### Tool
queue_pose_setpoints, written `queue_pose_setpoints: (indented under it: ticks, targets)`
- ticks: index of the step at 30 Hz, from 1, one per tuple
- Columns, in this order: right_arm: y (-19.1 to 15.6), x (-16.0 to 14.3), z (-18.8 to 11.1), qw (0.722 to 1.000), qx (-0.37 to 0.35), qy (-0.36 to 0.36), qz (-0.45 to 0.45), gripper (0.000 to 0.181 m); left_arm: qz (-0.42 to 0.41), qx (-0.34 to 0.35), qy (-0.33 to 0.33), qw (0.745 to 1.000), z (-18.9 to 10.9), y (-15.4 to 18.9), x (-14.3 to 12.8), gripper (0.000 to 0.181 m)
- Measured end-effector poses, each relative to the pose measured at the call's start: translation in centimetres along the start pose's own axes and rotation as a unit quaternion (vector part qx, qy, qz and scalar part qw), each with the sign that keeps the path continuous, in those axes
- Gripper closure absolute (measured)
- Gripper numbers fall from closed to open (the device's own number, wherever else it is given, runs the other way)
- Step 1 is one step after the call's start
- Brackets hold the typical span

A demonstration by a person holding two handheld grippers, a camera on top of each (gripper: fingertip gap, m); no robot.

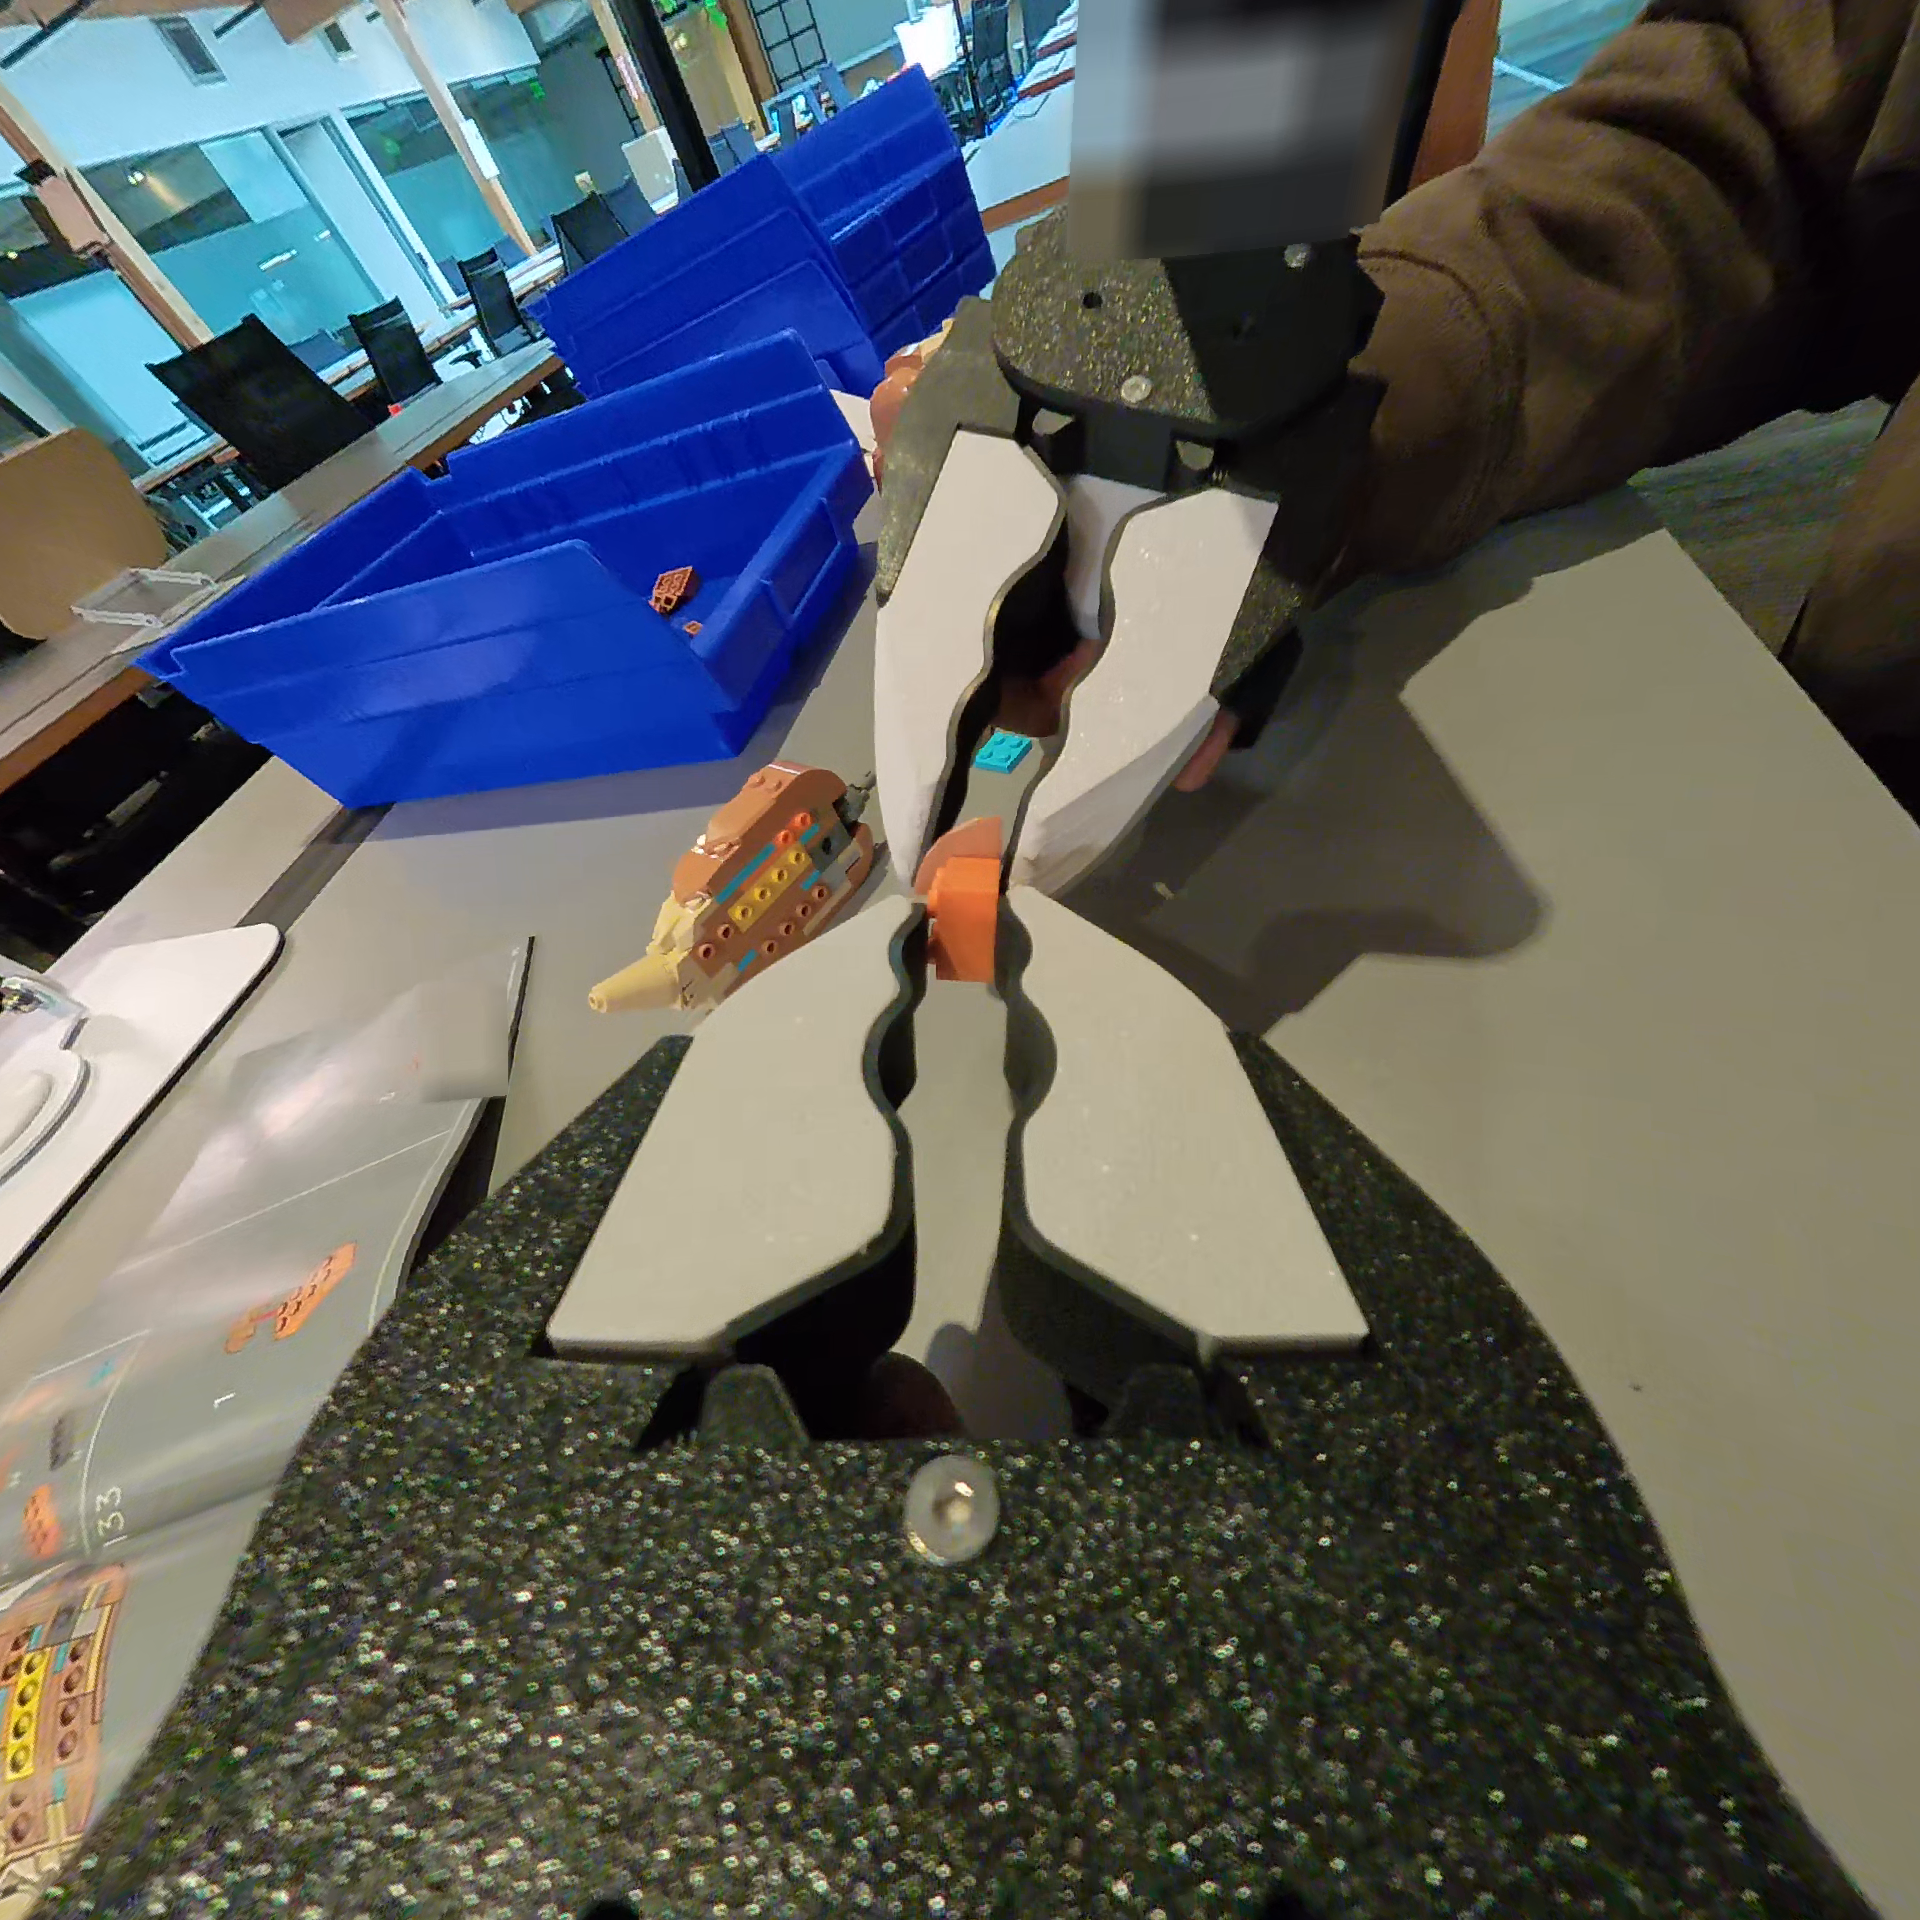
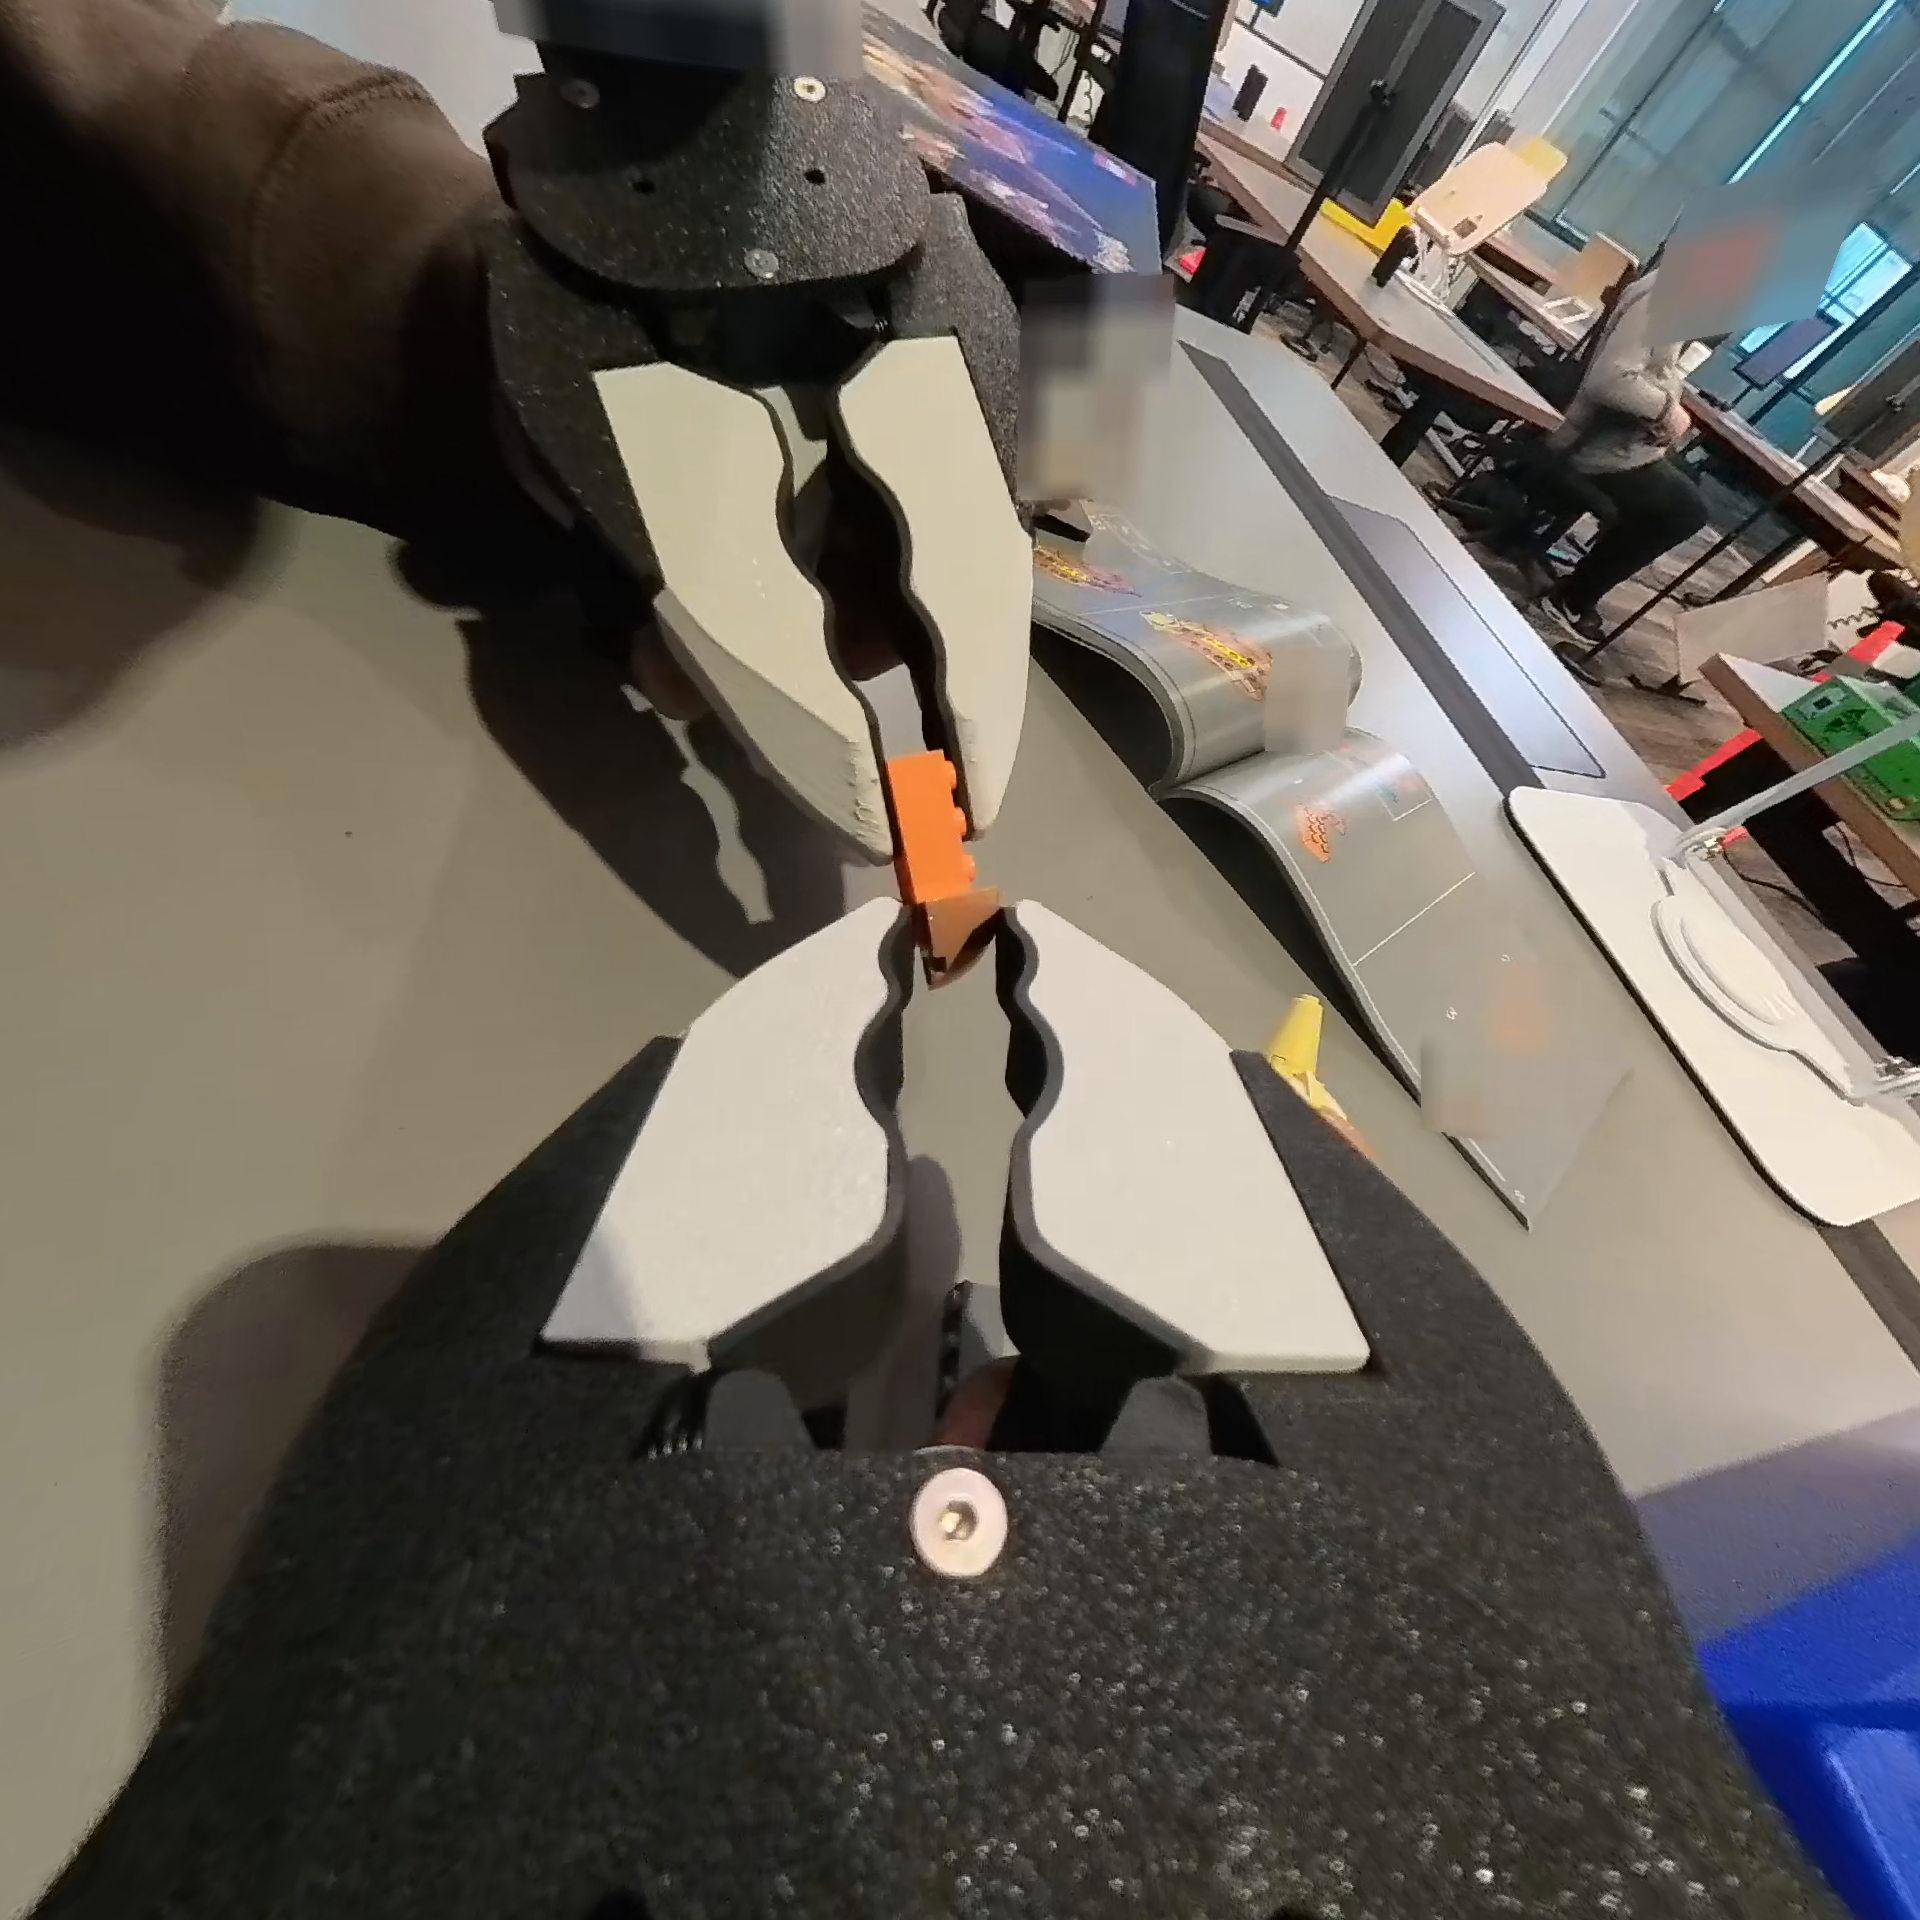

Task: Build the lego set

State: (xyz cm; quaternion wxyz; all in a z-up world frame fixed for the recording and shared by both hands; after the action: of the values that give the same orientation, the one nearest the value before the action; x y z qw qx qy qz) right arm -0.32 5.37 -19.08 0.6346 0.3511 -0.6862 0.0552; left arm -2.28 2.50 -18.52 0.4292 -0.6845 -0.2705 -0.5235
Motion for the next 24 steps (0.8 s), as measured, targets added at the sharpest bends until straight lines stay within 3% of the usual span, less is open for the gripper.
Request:
queue_pose_setpoints:
  ticks: [13, 15, 17, 24]
  targets:
    - [0.1, -0.3, 0.3, 1.000, -0.010, -0.006, 0.017, 0.167, 0.007, 0.007, -0.007, 1.000, 0.0, -0.2, -0.3, 0.169]
    - [0.1, -0.7, 0.4, 1.000, -0.012, -0.016, 0.019, 0.163, 0.023, 0.009, -0.021, 0.999, 0.0, -0.2, -0.7, 0.169]
    - [0.0, -1.1, 0.3, 0.999, -0.007, -0.033, 0.023, 0.147, 0.054, 0.011, -0.043, 0.998, 0.1, -0.1, -1.2, 0.169]
    - [0.7, -2.4, -2.0, 0.995, -0.014, -0.084, 0.052, 0.143, 0.165, 0.017, -0.152, 0.974, 0.1, -0.2, -4.2, 0.169]
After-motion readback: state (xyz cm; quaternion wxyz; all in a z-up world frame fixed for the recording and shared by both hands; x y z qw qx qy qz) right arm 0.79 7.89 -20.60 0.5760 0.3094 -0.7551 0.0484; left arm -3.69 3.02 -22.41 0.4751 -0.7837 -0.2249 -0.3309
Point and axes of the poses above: each gripper's, where its closed fingertips meet, z out along the fingers, x out of its top, y = z × x across the jaws, the point moved 2 cm from there along -z, back along the fingers, and after that the axes turned 11 degrees about y, right-handed, at the moved point
